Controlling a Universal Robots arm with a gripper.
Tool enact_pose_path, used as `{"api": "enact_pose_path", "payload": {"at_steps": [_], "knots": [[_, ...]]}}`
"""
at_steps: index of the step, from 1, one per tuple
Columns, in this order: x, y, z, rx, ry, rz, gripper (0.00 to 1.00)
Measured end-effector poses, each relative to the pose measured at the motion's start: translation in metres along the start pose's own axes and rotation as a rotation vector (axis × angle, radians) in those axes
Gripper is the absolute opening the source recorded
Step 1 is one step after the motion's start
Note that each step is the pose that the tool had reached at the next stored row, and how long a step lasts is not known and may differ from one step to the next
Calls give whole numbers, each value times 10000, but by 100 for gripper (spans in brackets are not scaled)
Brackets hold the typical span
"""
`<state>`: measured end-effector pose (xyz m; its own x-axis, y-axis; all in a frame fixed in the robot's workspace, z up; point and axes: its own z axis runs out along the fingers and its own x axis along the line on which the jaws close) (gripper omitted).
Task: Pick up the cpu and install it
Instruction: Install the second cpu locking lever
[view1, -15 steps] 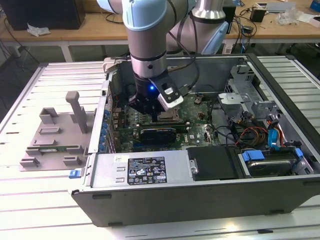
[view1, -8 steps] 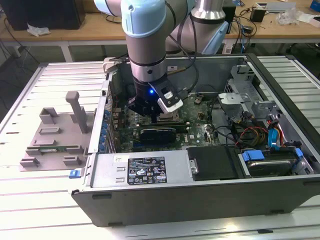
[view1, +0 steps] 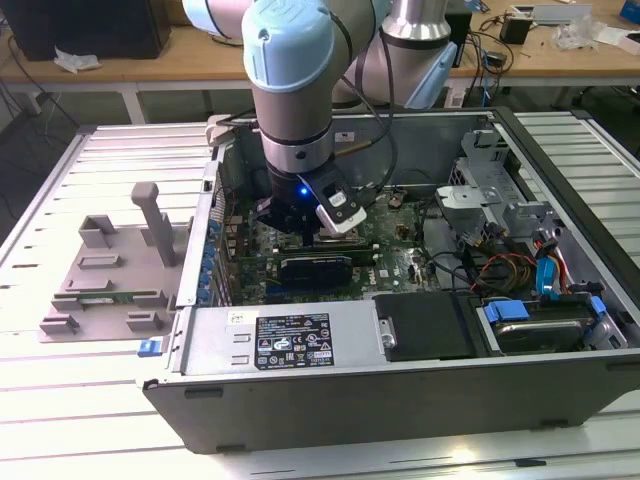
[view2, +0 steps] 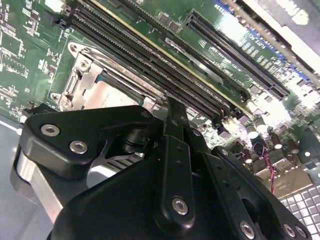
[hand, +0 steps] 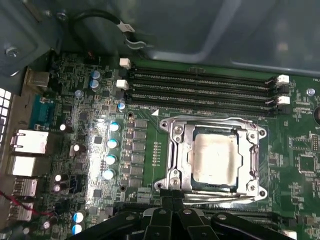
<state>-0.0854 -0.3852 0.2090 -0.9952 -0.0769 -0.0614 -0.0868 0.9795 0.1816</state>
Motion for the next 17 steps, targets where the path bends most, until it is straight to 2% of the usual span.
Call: {"api": "enact_pose_path", "payload": {"at_steps": [1,3,17], "knots": [[1,-5,19,-78,-4,-18,11],[3,-16,29,-124,-5,-31,11],[6,-80,5,-125,-5,-30,11]]}}
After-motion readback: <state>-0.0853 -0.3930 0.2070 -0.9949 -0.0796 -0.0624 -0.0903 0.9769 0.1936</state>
